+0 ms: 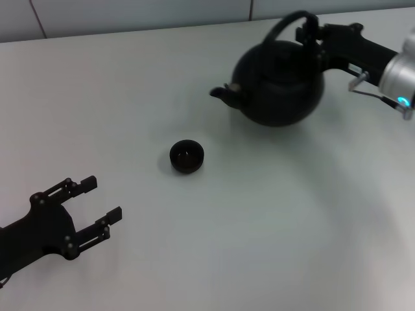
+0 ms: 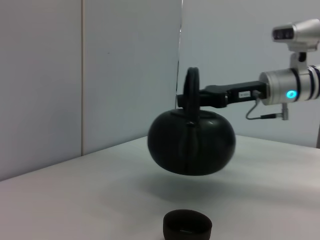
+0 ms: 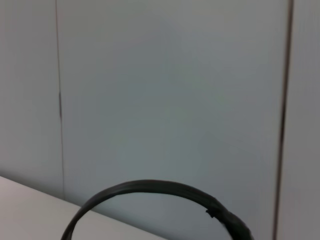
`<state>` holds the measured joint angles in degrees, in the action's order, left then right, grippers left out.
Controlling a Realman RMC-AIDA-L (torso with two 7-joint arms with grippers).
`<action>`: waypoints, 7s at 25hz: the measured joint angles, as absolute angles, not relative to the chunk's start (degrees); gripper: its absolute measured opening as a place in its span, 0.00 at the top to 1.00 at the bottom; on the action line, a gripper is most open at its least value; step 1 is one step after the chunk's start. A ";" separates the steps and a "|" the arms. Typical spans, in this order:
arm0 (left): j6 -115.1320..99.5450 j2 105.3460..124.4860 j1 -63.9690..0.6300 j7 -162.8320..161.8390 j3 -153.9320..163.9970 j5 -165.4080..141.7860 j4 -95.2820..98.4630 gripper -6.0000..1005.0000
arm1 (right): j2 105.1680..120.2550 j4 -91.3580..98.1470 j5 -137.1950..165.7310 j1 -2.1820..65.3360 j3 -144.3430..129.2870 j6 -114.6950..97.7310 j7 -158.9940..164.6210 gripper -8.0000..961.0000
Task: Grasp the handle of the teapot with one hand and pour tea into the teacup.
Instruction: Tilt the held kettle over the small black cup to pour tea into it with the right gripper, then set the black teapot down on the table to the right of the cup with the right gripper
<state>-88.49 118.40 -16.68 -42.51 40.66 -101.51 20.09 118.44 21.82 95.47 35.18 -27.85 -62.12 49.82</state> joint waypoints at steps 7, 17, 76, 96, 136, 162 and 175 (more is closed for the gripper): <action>-88.49 118.41 -16.78 -42.48 40.77 -101.51 20.09 0.28 | 118.74 21.73 95.66 37.60 -32.08 -59.71 51.44 0.91; -88.99 118.36 -17.06 -42.46 40.60 -101.51 20.13 0.28 | 118.66 25.13 95.71 37.38 -36.58 -59.79 50.93 0.90; -90.94 118.19 -16.93 -43.07 39.90 -100.63 20.13 0.28 | 119.60 30.34 90.93 38.15 -48.37 -61.92 26.20 0.86; -91.58 118.22 -16.63 -43.07 39.81 -100.63 20.13 0.28 | 119.79 31.03 89.05 37.74 -52.98 -60.37 21.69 0.85; -93.54 118.20 -16.16 -43.07 38.23 -100.63 20.13 0.29 | 119.26 35.66 80.35 29.15 -54.97 -57.91 51.31 0.82; -94.21 118.20 -15.69 -43.67 38.64 -100.63 20.13 0.29 | 119.34 23.67 72.65 22.27 -44.05 -65.29 45.97 0.81; -94.29 118.28 -16.08 -44.47 38.68 -100.73 20.13 0.29 | 119.26 20.72 72.36 22.86 -44.36 -62.71 42.83 0.80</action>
<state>-94.29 118.28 -16.08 -44.47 38.68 -100.73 20.13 119.26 20.72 72.37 22.86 -44.36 -62.71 42.83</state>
